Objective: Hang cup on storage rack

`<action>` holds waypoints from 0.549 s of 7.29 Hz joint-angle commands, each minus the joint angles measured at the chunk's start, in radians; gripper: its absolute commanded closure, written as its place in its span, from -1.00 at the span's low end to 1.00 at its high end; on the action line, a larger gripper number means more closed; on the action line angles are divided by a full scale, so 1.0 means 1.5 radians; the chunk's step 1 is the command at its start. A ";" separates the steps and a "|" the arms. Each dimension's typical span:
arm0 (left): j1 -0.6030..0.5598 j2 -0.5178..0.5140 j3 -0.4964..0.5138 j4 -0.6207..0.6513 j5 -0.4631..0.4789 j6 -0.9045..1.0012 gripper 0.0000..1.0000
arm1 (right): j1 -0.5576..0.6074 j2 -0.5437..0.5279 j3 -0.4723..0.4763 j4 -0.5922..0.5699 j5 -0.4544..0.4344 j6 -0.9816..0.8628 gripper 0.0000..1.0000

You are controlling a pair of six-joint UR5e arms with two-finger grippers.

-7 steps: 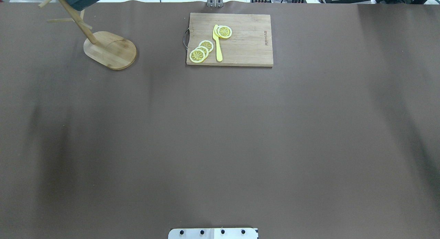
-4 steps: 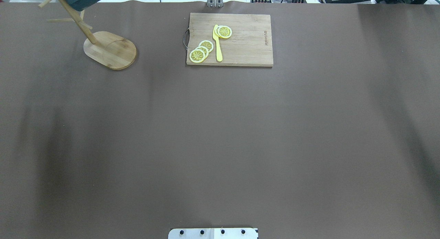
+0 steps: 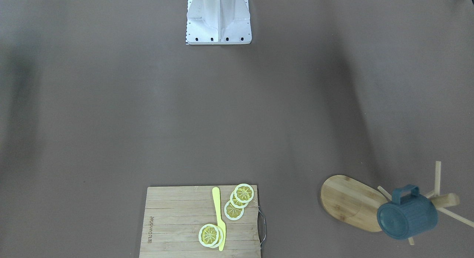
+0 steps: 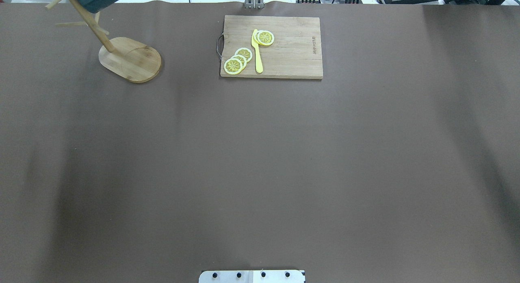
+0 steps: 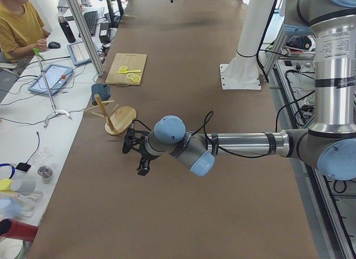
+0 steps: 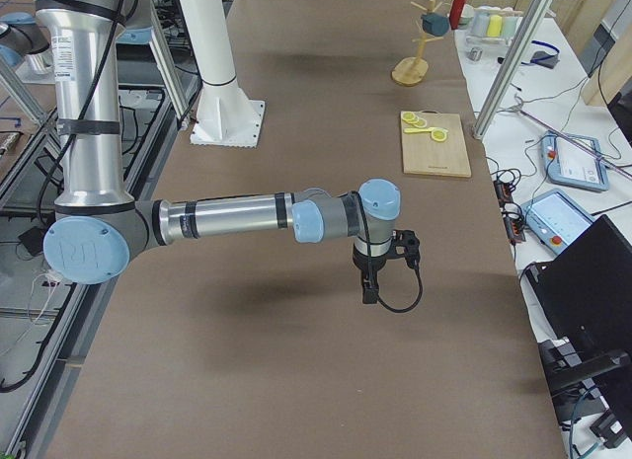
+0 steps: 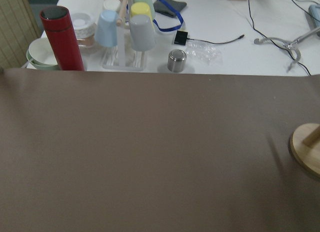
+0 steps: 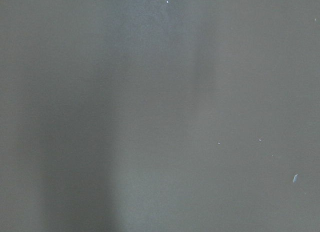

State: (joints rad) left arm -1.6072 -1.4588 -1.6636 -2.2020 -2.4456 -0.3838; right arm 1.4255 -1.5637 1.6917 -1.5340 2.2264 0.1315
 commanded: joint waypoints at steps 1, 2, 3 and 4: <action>0.006 0.023 -0.022 0.068 -0.042 0.043 -0.96 | 0.009 0.002 0.009 0.000 0.002 -0.002 -1.00; 0.028 0.032 -0.025 0.073 -0.041 0.043 -0.96 | 0.019 0.000 0.019 -0.001 0.010 -0.001 -1.00; 0.077 0.029 -0.023 0.099 -0.029 0.043 -0.96 | 0.040 -0.009 0.029 -0.003 0.026 -0.001 -1.00; 0.081 0.035 -0.035 0.104 -0.005 0.043 -0.96 | 0.043 -0.015 0.026 -0.002 0.027 -0.002 -1.00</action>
State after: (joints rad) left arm -1.5188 -1.4146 -1.7025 -2.0667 -2.4858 -0.3202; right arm 1.4740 -1.5740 1.7267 -1.5370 2.2561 0.1300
